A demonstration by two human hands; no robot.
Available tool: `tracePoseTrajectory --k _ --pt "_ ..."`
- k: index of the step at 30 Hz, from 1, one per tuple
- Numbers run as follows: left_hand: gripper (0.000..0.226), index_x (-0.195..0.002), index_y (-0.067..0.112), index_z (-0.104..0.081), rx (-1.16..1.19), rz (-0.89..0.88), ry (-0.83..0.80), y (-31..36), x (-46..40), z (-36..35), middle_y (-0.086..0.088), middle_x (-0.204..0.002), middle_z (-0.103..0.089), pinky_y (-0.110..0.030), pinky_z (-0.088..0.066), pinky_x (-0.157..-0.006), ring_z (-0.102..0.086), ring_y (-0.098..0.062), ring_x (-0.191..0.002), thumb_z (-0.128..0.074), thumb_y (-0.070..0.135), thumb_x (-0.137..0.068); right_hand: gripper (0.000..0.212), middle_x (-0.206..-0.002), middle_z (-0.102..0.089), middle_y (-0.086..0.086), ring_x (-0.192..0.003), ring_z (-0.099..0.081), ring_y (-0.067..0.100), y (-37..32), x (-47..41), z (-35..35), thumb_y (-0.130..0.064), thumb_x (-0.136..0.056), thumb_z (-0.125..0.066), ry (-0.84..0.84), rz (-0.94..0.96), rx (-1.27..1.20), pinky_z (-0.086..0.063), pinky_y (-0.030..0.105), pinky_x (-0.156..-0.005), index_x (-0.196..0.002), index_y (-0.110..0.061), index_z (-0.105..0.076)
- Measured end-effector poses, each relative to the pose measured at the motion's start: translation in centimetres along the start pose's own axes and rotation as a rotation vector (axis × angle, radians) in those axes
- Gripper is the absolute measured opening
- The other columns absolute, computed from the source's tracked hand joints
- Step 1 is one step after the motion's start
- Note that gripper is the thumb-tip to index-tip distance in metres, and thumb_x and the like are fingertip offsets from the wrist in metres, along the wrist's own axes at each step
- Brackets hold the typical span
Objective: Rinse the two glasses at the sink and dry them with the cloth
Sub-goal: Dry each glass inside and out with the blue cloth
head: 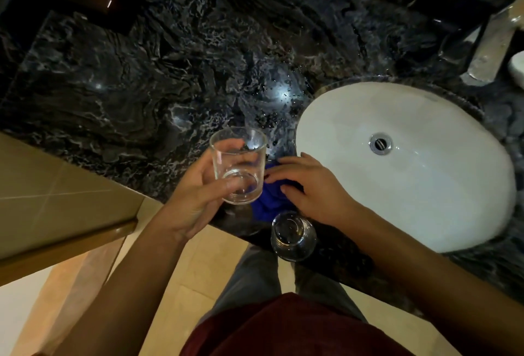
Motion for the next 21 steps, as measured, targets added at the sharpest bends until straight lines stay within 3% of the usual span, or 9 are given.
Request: tracePoseTrajectory --k 2,5,10,14,17,21 --pt "0.064 -0.135 0.017 -0.054 -0.068 -0.023 0.008 -0.4 -0.3 0.8 -0.002 -0.126 -0.075 -0.035 -0.06 -0.097 -0.071 -0.024 -0.117 -0.073 -0.004 -0.078 0.043 -0.134 -0.069 0.004 -0.13 -0.058 0.016 0.8 1.6 2.4 0.013 -0.088 -0.067 0.18 -0.09 -0.166 -0.037 0.017 -0.111 -0.124 -0.012 -0.074" --pt "0.072 -0.132 0.024 -0.055 -0.137 -0.043 0.023 -0.9 -0.8 1.4 0.005 -0.123 -0.075 -0.026 -0.059 -0.089 -0.072 -0.014 -0.113 -0.084 0.003 -0.07 0.048 -0.133 -0.069 -0.003 -0.124 -0.062 0.008 1.8 5.0 4.7 0.012 -0.088 -0.065 0.303 -0.185 -0.152 -0.045 0.02 -0.109 -0.127 -0.016 -0.071" --pt "0.071 -0.126 0.045 -0.065 -0.226 -0.066 0.042 -1.4 -0.7 2.5 0.009 -0.125 -0.072 -0.027 -0.055 -0.096 -0.067 -0.013 -0.121 -0.09 0.018 -0.065 0.078 -0.15 -0.054 -0.011 -0.135 -0.052 0.006 2.4 10.4 1.2 -0.008 -0.081 -0.08 0.087 -0.282 -0.135 -0.042 0.024 -0.112 -0.15 -0.029 -0.049" --pt "0.077 -0.129 0.038 -0.062 -0.309 -0.068 0.069 -2.0 0.2 3.0 0.007 -0.128 -0.073 -0.032 -0.056 -0.101 -0.067 -0.015 -0.125 -0.094 0.023 -0.061 0.104 -0.156 -0.044 -0.013 -0.141 -0.043 0.004 1.6 11.9 -2.2 -0.039 -0.072 -0.09 0.038 -0.274 -0.104 -0.036 0.023 -0.114 -0.157 -0.036 -0.03" --pt "0.079 -0.129 0.034 -0.06 -0.347 -0.055 0.091 -2.4 1.2 2.9 0.009 -0.127 -0.074 -0.029 -0.057 -0.097 -0.069 -0.013 -0.121 -0.094 0.026 -0.058 0.105 -0.157 -0.047 -0.008 -0.143 -0.044 0.011 1.3 11.7 -3.6 -0.044 -0.069 -0.093 0.074 -0.281 -0.081 -0.039 0.036 -0.117 -0.156 -0.031 -0.035" --pt "0.077 -0.127 0.037 -0.06 -0.397 -0.082 0.135 -2.6 2.8 2.7 0.013 -0.125 -0.074 -0.025 -0.057 -0.094 -0.07 -0.01 -0.119 -0.093 0.027 -0.058 0.091 -0.144 -0.059 -0.004 -0.135 -0.054 0.015 1.3 11.3 -3.7 -0.039 -0.068 -0.094 0.159 -0.308 -0.128 -0.047 0.047 -0.111 -0.147 -0.023 -0.051"
Point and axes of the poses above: each hand's wrist, its own x-axis away from the middle knuckle, its own z-axis out of the back of the hand, y = z × x, the point moved 10 cm from there along -x, towards the middle knuckle
